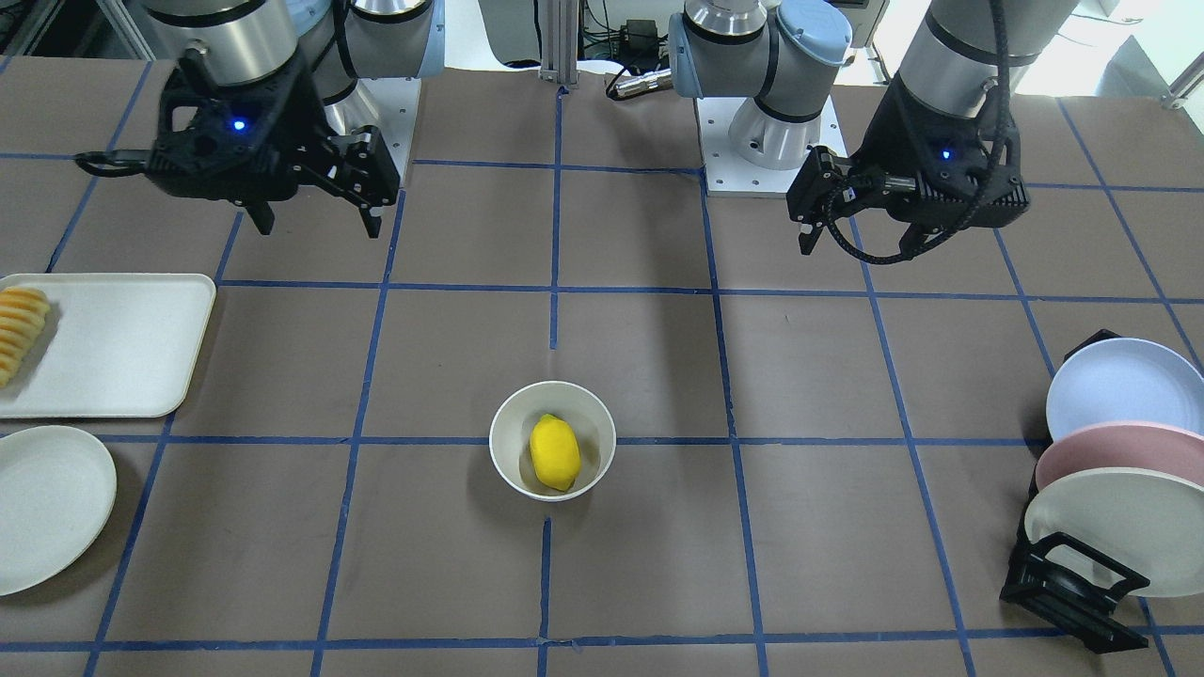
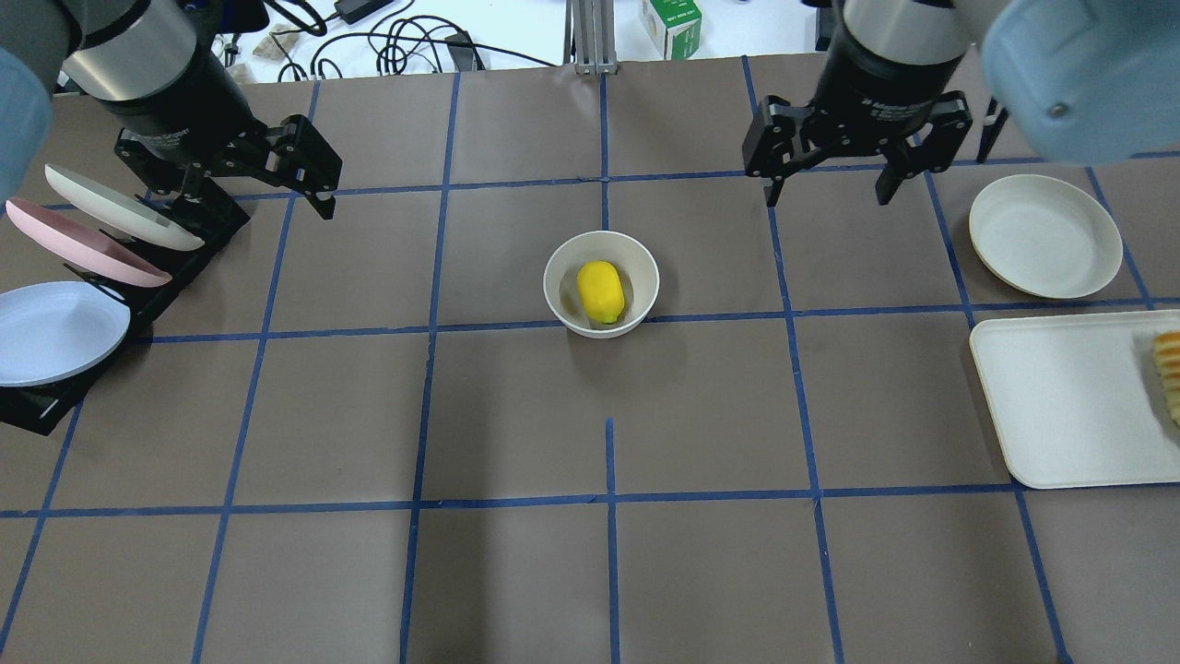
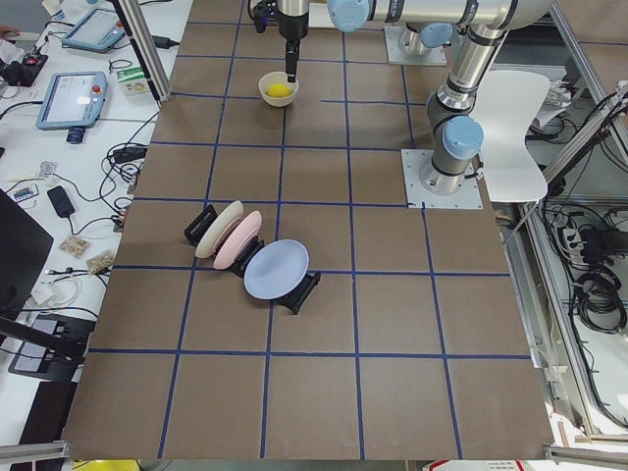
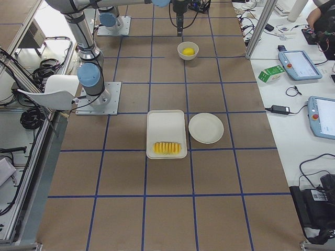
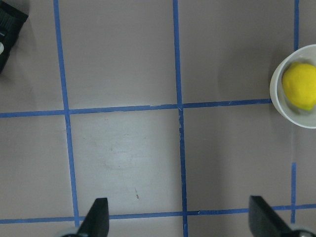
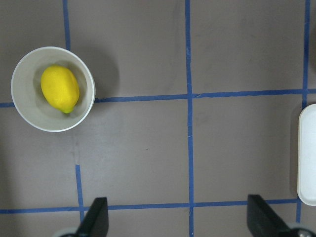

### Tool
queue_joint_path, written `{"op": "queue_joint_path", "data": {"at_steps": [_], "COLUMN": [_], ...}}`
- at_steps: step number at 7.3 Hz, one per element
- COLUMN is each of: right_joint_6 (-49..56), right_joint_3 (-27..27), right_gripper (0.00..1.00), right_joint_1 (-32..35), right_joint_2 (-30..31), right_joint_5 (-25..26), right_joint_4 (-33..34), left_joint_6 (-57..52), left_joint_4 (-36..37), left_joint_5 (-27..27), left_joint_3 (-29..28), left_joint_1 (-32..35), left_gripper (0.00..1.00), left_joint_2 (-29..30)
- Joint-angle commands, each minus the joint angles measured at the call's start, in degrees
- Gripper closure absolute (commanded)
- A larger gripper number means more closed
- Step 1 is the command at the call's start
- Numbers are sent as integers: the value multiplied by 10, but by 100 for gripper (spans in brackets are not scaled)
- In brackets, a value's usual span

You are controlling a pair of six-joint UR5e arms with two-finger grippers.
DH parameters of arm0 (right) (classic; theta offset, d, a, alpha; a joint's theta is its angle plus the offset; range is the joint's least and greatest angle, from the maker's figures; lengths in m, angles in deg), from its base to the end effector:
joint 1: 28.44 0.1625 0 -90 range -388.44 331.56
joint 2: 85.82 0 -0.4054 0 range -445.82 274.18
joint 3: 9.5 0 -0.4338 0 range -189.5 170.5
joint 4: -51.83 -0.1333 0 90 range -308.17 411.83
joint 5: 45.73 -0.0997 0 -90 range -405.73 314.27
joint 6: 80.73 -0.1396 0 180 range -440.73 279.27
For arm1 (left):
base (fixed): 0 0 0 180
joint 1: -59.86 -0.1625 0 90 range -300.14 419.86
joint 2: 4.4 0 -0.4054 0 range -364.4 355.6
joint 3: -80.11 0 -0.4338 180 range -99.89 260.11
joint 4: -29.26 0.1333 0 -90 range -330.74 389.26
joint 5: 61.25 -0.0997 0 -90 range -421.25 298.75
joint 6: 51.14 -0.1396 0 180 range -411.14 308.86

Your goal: Place bowl and put lemon in it

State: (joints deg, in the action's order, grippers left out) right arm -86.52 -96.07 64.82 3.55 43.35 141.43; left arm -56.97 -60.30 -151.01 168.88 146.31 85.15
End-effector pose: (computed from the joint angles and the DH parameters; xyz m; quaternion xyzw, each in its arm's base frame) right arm 0.1662 -0.5346 0.4538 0.0219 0.9995 -0.0202 0.0097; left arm -0.1005 -0.5425 0.4448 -0.0199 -0.9996 0.0186 0.0006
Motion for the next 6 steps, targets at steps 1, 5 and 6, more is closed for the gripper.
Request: {"op": "queue_joint_path", "data": {"at_steps": [1,5,6], "right_joint_6": [8,2,3], "right_joint_3": [-33,-40,-40], "right_gripper": [0,0,0], "right_joint_1": [-26,-26,-26], "right_joint_2": [12,19,19], "right_joint_5": [-4,-2,-3], "right_joint_4": [51,64,64], "left_joint_6": [1,3,3], "left_joint_4": [0,0,0], "left_joint_5": [0,-1,0], "left_joint_3": [0,0,0], "left_joint_1": [0,0,0], "left_gripper": [0,0,0], "left_joint_2": [0,0,0]}}
